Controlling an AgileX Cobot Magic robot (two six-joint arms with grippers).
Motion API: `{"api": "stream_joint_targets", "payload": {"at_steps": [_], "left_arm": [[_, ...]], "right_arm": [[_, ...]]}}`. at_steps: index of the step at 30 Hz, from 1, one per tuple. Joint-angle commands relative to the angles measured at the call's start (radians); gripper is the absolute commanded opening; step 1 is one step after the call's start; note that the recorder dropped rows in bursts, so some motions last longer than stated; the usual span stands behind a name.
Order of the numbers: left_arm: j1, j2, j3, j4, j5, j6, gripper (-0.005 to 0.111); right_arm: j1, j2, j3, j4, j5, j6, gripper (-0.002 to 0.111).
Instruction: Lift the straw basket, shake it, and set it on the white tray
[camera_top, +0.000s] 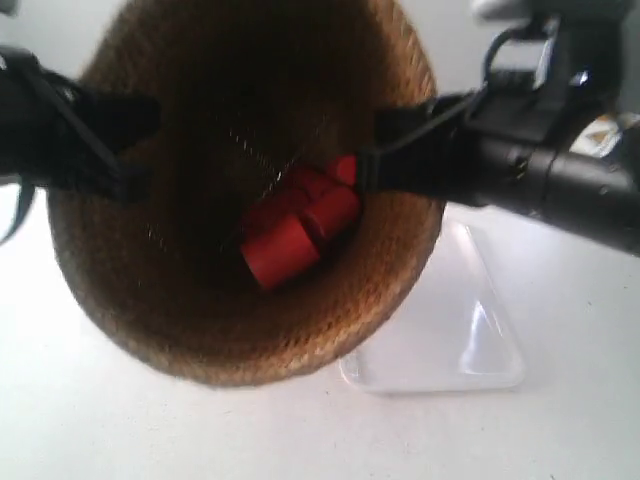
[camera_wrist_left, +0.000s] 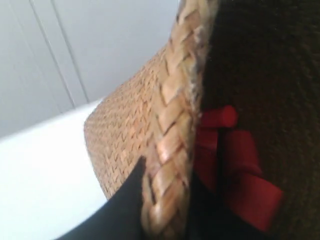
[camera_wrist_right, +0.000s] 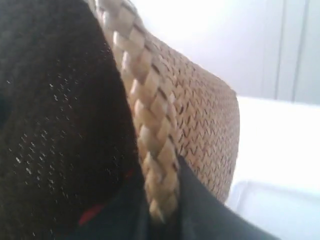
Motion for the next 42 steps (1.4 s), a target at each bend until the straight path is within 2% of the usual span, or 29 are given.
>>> {"api": "stream_joint_targets", "payload": {"at_steps": [1,2,4,7,8,9,10,11,13,14,16,19,21,23,25,27,29,31,32,33,35,36,38,40,41,42], "left_arm": [[-0.003,-0.051,-0.113,-0.025,0.434,-0.005,0.0],[-0.015,-0.08,-0.124,-0.031,0.464,-0.005,0.0],[-0.018,-0.096,-0.109,-0.031,0.383,-0.005,0.0],[0.004,-0.03,-0.011,-0.026,0.003,-0.005,0.0],[0.017,0.021,0.022,-0.026,-0.097,-0.005,0.0],[0.027,0.043,0.024,-0.026,-0.113,-0.005,0.0],[0.029,0.046,0.009,-0.026,-0.072,-0.014,0.0],[0.021,0.025,-0.019,-0.024,0.051,-0.018,0.0],[-0.004,-0.029,-0.07,-0.015,0.209,0.0,0.0],[-0.024,-0.056,-0.081,-0.015,0.26,0.005,0.0],[-0.043,-0.085,-0.069,-0.015,0.231,0.005,0.0],[-0.039,-0.036,0.009,-0.015,-0.016,0.032,0.0],[-0.02,0.014,0.03,-0.015,-0.097,0.037,0.0],[-0.016,0.005,-0.01,-0.015,-0.016,0.017,0.0],[-0.039,-0.066,-0.086,-0.015,0.162,0.024,0.0],[-0.068,-0.133,-0.128,-0.007,0.232,0.04,0.0],[-0.079,-0.154,-0.117,-0.007,0.174,0.063,0.0],[-0.032,-0.04,-0.011,-0.009,-0.049,0.065,0.0],[-0.02,-0.009,-0.011,-0.025,-0.027,0.046,0.0],[-0.008,0.003,-0.061,-0.049,0.164,-0.053,0.0],[-0.03,-0.062,-0.138,-0.034,0.384,-0.022,0.0],[-0.039,-0.078,-0.142,-0.032,0.376,0.008,0.0],[-0.042,-0.072,-0.091,-0.003,0.194,0.1,0.0],[-0.009,0.002,-0.031,-0.01,0.023,0.114,0.0],[0.002,0.021,-0.036,-0.037,0.033,0.087,0.0],[0.002,0.001,-0.076,-0.043,0.175,0.037,0.0]], "right_arm": [[0.036,-0.046,-0.081,0.004,0.309,0.109,0.0],[0.069,-0.075,-0.089,-0.002,0.318,0.104,0.0],[0.107,-0.102,-0.072,-0.06,0.212,0.074,0.0],[0.087,-0.026,0.008,-0.091,-0.074,0.051,0.0],[0.064,0.021,0.024,-0.091,-0.13,0.04,0.0],[0.048,0.052,0.024,-0.091,-0.134,0.04,0.0],[0.038,0.069,0.016,-0.084,-0.097,0.052,0.0],[0.038,0.06,-0.007,-0.074,-0.017,0.087,0.0],[0.072,0.0,-0.056,-0.072,0.14,0.109,0.0],[0.096,-0.036,-0.065,-0.072,0.16,0.109,0.0],[0.132,-0.092,-0.054,-0.076,0.098,0.065,0.0],[0.118,-0.057,-0.002,-0.076,-0.081,-0.015,0.0],[0.083,-0.004,0.008,-0.068,-0.115,-0.042,0.0],[0.07,0.012,-0.019,-0.068,-0.033,-0.049,0.0],[0.103,-0.06,-0.071,-0.068,0.093,-0.049,0.0],[0.153,-0.136,-0.092,-0.068,0.108,-0.049,0.0],[0.169,-0.161,-0.076,-0.076,0.056,-0.062,0.0],[0.11,-0.027,0.028,-0.063,-0.106,-0.114,0.0],[0.097,0.002,0.025,-0.04,-0.083,-0.094,0.0],[0.1,-0.024,-0.018,0.001,0.017,-0.019,0.0],[0.134,-0.117,-0.079,-0.001,0.127,0.022,0.0],[0.14,-0.143,-0.081,-0.013,0.122,0.016,0.0],[0.128,-0.129,-0.036,-0.074,0.017,-0.09,0.0],[0.096,-0.032,0.028,-0.057,-0.141,-0.169,0.0],[0.085,0.0,0.028,-0.03,-0.139,-0.169,0.0],[0.088,-0.016,-0.007,0.053,-0.032,-0.122,0.0]]}}
